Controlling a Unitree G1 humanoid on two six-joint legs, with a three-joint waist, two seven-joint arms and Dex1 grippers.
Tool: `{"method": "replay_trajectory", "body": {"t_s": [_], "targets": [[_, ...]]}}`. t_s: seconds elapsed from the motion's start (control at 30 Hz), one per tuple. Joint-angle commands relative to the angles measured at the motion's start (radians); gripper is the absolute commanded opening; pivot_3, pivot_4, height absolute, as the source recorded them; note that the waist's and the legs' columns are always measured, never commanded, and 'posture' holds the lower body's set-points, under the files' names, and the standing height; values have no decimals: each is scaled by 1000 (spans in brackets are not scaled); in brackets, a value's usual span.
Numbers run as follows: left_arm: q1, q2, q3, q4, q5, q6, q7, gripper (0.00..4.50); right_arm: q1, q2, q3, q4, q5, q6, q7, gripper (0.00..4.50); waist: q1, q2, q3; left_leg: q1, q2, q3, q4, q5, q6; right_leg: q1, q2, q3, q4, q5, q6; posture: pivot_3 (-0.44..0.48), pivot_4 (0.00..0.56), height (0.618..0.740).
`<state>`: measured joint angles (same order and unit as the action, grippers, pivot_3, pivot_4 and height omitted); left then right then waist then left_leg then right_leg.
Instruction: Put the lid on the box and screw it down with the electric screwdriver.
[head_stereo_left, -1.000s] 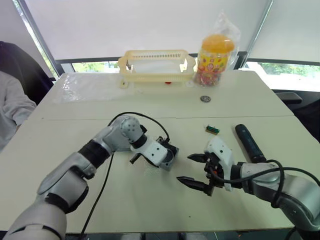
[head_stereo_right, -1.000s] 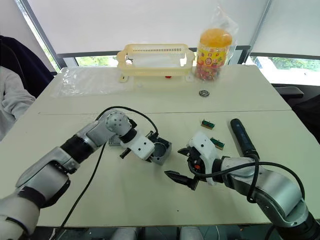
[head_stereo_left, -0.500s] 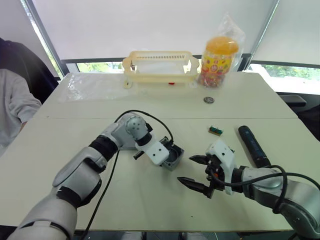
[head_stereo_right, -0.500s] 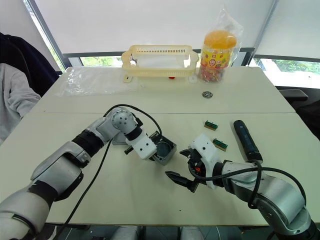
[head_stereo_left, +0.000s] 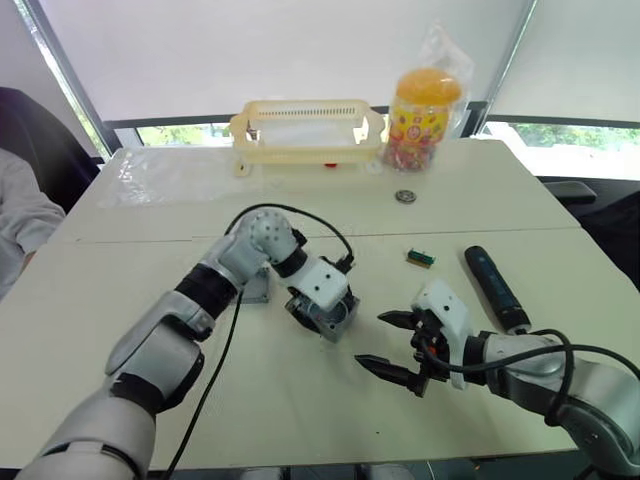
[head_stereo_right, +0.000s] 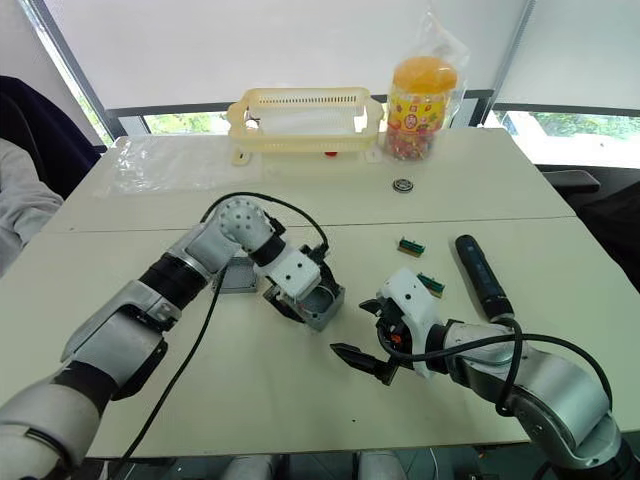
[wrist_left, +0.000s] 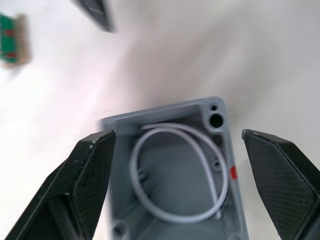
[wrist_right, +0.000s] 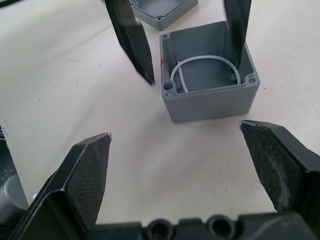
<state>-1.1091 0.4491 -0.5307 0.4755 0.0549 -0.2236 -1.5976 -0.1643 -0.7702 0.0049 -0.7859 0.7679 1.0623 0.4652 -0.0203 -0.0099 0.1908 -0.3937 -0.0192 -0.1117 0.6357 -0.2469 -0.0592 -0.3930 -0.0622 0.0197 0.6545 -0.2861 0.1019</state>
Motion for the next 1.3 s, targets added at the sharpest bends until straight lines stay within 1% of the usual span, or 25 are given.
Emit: {"method": "replay_trajectory", "body": {"t_s": [0.03, 0.1, 0.2, 0.27, 0.33, 0.4, 0.47, 0.53, 0.6, 0.67, 0.8, 0.87, 0.97, 1.03, 1.13, 1.3], "targets": [[-67, 101, 118, -126, -149, 250, -17, 4276, -37, -3, -55, -5, 39, -9, 23, 4500, -2, 0, 0, 0, 0, 0, -1, 0, 0, 0, 0, 0, 0, 0, 0, 0, 150, 740], [-79, 139, 206, -107, -170, 363, 43, 4276, -76, -1, -107, 13, 87, -2, 33, 4500, -4, 0, 0, 0, 0, 0, -1, 0, 0, -1, 0, 0, 0, 0, 0, 0, 150, 740], [-62, 191, 303, -79, -168, 542, 176, 4276, -142, -22, -164, 54, 130, 5, 51, 4500, -3, 1, 0, 1, 0, 0, -1, 0, 0, 0, 0, 0, 1, 0, 0, 0, 150, 740], [-22, 226, 373, -115, -173, 698, 285, 4276, -205, -39, -184, 83, 157, 7, 72, 4500, -3, 1, 0, 2, 0, 0, -2, 0, 0, 0, 0, 0, 1, 0, 0, 0, 150, 740], [24, 252, 430, -196, -183, 906, 380, 4276, -280, -59, -180, 116, 179, 1, 114, 4500, -6, 0, 0, 1, 0, 0, -2, 0, 0, 0, 0, 0, 1, 0, 0, 0, 150, 740], [38, 266, 463, -254, -162, 1195, 504, 4276, -353, -78, -143, 144, 180, -13, 174, 4500, -7, -1, 1, 1, 0, 0, -3, 0, 0, -1, 0, 0, 2, 0, 0, 0, 150, 740], [52, 276, 497, -290, -130, 1412, 629, 4276, -410, -83, -92, 167, 163, -32, 229, 4500, -6, -3, 2, 0, 0, -1, -3, 0, 0, -2, 0, 0, 2, 0, 0, 0, 150, 740], [81, 295, 520, -342, -116, 1566, 714, 4276, -446, -78, -45, 184, 140, -51, 269, 4500, -11, -3, 2, 0, 0, -1, -3, 0, 0, -2, 0, -1, 2, 0, 0, 0, 150, 740], [107, 289, 570, -389, -115, 1696, 789, 4276, -470, -66, 5, 204, 105, -78, 296, 4500, -15, -3, 2, 0, 0, -1, -3, 0, 0, -2, 0, -1, 2, 0, 1, 0, 150, 740], [163, 251, 633, -451, -112, 1793, 863, 4276, -490, -48, 74, 226, 47, -122, 326, 4500, -19, -3, 2, 0, 0, 0, -3, 0, 0, -3, -1, 0, 2, 0, 0, 0, 150, 740], [255, 173, 722, -516, -149, 1838, 954, 4276, -490, -49, 170, 248, -65, -201, 381, 4500, -18, -3, 2, 0, 0, 0, -3, 1, -1, -4, -1, 0, 4, 0, 0, 0, 150, 740], [304, 113, 774, -529, -158, 1838, 1008, 4276, -480, -44, 192, 255, -99, -227, 398, 4500, -17, -3, 2, 0, 0, 0, -3, 1, -2, -4, -1, 0, 5, 0, 0, 0, 150, 740], [347, 65, 802, -529, -159, 1838, 1077, 4276, -473, -30, 205, 259, -123, -243, 409, 4500, -16, -3, 2, 0, 0, 0, -3, 1, -3, -4, -1, 0, 5, 0, 0, 0, 150, 740], [359, 52, 801, -517, -157, 1838, 1109, 4276, -468, -21, 202, 255, -128, -244, 409, 4500, -15, -3, 2, 0, 0, 0, -3, 2, -3, -5, -1, 0, 6, 0, 0, 0, 150, 740], [373, 49, 764, -496, -163, 1768, 1140, 4276, -451, -19, 190, 242, -132, -236, 403, 4500, -14, -3, 2, 0, 0, 0, -3, 2, -3, -5, -2, 0, 6, 0, 0, 0, 150, 740], [349, 15, 749, -411, -179, 1735, 1182, 4276, -433, -8, 176, 220, -127, -218, 379, 4500, 0, -3, 2, 1, -1, 1, -3, 2, -4, -5, -2, 1, 6, 0, 0, 0, 150, 740]]}}
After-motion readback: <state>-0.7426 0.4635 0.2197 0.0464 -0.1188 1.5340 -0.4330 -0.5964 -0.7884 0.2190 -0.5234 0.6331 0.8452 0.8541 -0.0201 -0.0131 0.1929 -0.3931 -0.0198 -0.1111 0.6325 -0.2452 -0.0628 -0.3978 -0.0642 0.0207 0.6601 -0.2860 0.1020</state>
